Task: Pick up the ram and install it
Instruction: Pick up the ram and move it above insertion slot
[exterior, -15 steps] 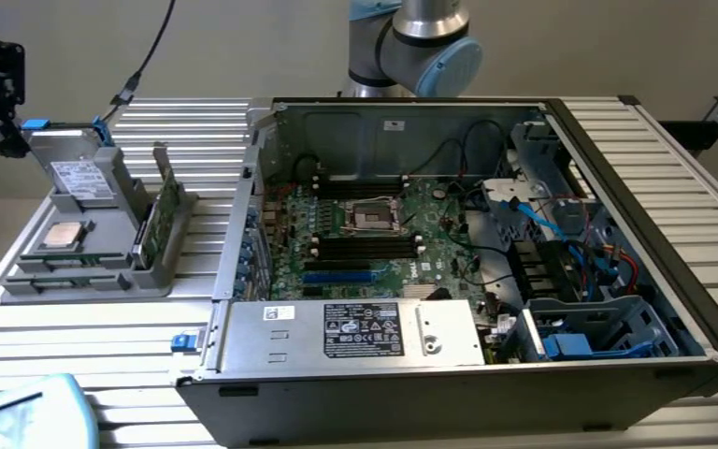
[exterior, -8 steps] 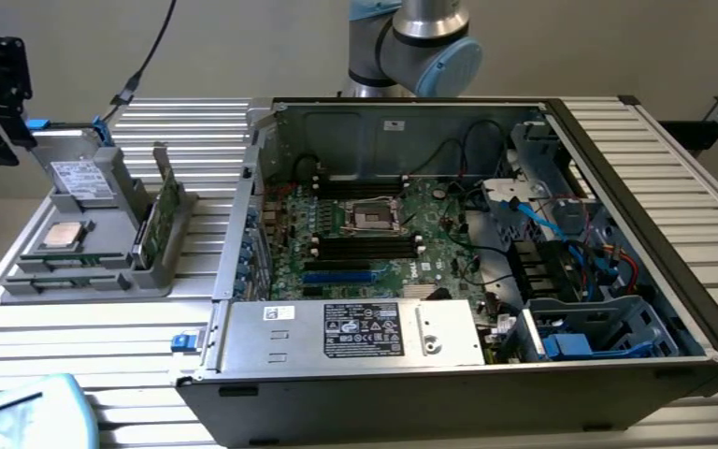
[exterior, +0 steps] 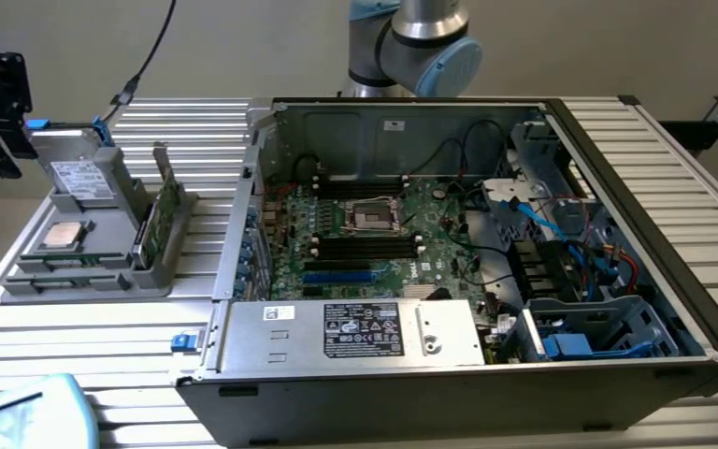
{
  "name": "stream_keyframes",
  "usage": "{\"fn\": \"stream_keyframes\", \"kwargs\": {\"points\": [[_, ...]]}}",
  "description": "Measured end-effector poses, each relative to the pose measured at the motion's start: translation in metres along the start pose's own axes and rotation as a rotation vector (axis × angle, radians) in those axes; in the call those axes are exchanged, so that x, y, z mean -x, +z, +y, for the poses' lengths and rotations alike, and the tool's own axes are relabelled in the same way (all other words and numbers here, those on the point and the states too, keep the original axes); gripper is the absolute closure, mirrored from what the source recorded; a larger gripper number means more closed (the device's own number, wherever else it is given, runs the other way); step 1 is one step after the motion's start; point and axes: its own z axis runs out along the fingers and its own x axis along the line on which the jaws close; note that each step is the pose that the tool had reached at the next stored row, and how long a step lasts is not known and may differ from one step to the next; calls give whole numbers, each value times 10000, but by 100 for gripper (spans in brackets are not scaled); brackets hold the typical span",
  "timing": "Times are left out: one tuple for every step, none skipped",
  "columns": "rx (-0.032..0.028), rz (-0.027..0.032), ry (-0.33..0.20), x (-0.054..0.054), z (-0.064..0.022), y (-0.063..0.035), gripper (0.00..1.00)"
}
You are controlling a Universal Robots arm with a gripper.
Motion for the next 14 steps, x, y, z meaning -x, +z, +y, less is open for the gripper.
{"fn": "stream_keyframes", "kwargs": {"points": [[7,-3,-77,-5,0,18,63],[13,-6,-156,-9,0,37,63],[21,-9,-232,-14,0,55,63],[28,-12,-309,-19,-1,73,63],[34,-15,-383,-24,-1,91,63],[42,-16,-460,-29,0,109,63],[48,-19,-530,-34,0,127,63],[54,-21,-597,-38,2,146,63],[56,-22,-654,-42,6,165,63],[57,-22,-703,-46,12,184,63],[59,-19,-742,-49,21,203,63],[61,-15,-769,-51,31,220,63],[60,-15,-793,-53,46,240,63],[61,-12,-815,-55,62,260,63]]}}
